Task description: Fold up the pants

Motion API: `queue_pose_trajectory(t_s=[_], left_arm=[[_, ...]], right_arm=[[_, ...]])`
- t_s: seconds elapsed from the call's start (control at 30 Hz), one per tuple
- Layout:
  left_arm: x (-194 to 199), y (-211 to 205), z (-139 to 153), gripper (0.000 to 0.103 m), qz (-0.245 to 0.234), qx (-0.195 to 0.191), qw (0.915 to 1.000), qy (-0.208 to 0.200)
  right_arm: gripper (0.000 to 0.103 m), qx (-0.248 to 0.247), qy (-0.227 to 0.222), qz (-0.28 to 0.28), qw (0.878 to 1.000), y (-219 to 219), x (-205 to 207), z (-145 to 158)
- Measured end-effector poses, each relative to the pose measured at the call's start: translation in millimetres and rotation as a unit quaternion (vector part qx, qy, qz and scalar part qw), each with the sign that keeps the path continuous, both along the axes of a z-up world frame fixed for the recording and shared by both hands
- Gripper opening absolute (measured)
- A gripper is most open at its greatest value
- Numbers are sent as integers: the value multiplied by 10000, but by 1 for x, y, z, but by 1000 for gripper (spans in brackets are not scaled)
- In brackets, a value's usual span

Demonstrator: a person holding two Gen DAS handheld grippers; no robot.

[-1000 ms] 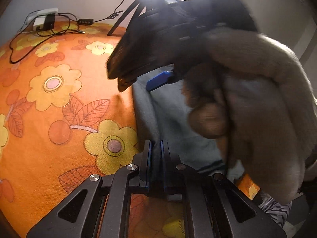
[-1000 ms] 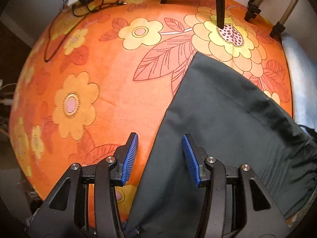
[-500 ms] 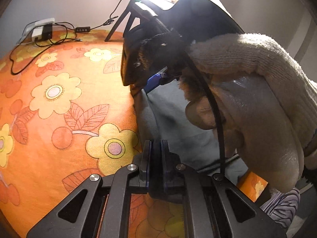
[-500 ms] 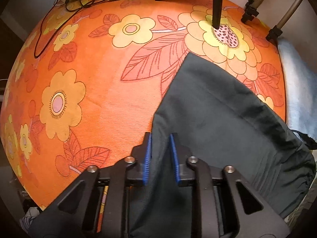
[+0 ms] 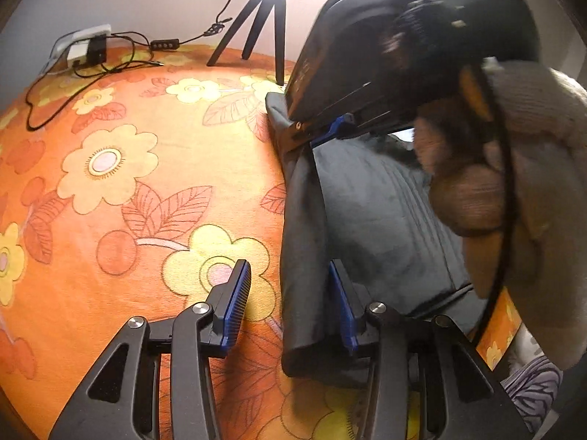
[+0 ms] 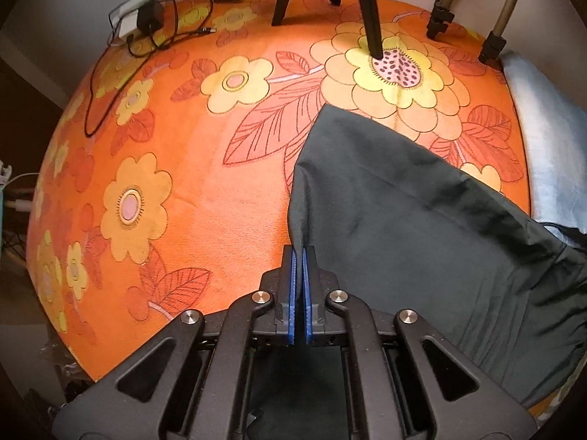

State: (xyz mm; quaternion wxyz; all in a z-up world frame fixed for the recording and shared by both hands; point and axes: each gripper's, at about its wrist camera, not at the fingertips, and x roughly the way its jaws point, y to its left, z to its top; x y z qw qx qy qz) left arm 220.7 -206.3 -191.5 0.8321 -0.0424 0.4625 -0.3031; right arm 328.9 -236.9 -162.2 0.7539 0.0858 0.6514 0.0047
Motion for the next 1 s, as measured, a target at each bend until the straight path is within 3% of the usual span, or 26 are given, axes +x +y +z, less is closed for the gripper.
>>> queue_pose_trajectory(t_s=[0.07, 0.13, 0.17, 0.27, 0.47, 0.53, 0.6, 0.67, 1.0], left_arm=[[0, -2, -2, 41, -65, -76, 9999, 41], [-1, -4, -1, 27, -107, -117, 9999, -11], [-2, -5, -1, 14, -153, -152, 9998, -18], [-3, -8, 1, 7, -174, -276, 9994, -74], [-11, -13, 14, 6, -241, -340, 9982, -427], [-16, -15, 17, 6, -276, -327, 9978, -514], [-21, -16, 19, 6, -330, -303, 9973, -584], [-26, -18, 21, 6, -386, -256, 9967, -673], [-37, -26, 26, 6, -479, -118, 9950, -869]], right_arm=[[3, 53, -39, -19, 10000, -5, -6, 6], [3, 116, -81, -50, 9999, -8, -11, 11], [3, 133, -91, -60, 9999, -9, -12, 10], [3, 178, -88, -94, 9998, -11, -10, 9], [4, 267, -45, 10, 9996, -17, -1, 10], [13, 215, -18, 44, 9998, -17, 2, 10], [33, 123, 9, 112, 9999, -16, 7, 10], [38, 54, 48, 182, 9998, -13, 12, 9], [35, -492, 341, 475, 9971, 6, 29, -11]])
